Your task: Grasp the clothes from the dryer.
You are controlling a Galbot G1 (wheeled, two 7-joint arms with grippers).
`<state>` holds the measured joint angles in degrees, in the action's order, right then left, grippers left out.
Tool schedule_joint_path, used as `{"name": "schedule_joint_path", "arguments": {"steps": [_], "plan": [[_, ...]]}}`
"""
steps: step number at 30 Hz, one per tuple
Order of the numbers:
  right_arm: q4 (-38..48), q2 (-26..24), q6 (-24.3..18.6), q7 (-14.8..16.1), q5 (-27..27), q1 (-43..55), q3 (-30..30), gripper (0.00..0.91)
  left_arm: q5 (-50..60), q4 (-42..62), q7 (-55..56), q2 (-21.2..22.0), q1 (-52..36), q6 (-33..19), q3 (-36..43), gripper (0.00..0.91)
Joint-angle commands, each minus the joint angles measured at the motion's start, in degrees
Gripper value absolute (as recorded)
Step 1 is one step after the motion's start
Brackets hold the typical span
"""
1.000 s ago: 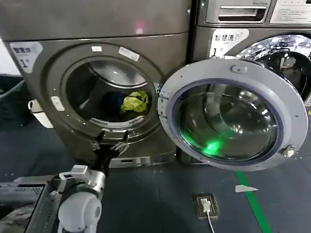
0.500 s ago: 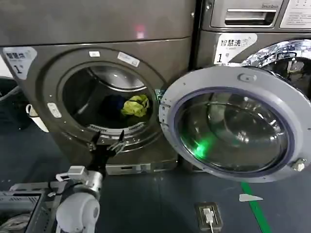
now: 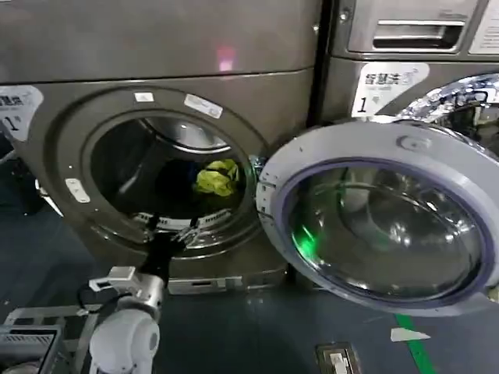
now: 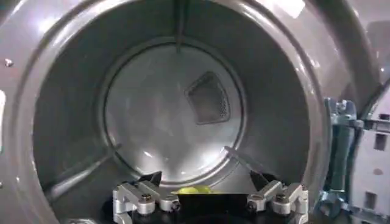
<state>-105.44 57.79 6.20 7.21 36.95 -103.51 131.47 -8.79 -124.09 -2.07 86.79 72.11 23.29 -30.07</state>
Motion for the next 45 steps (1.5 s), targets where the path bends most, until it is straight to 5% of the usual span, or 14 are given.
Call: {"name": "schedule_joint_path", "arguments": {"steps": [1, 45], "plan": [[0.1, 0.1, 0.0, 0.0, 0.0, 0.0, 0.0, 0.907, 0.0, 0.3, -0.1, -0.1, -0.3, 0.0, 0.1, 0.907], [-1.4, 0.5, 0.6, 0.1, -1.9, -1.0, 0.6, 0.907, 2.9, 0.6, -0.3, 0.0, -1.6, -1.6, -0.5, 0.907]]}}
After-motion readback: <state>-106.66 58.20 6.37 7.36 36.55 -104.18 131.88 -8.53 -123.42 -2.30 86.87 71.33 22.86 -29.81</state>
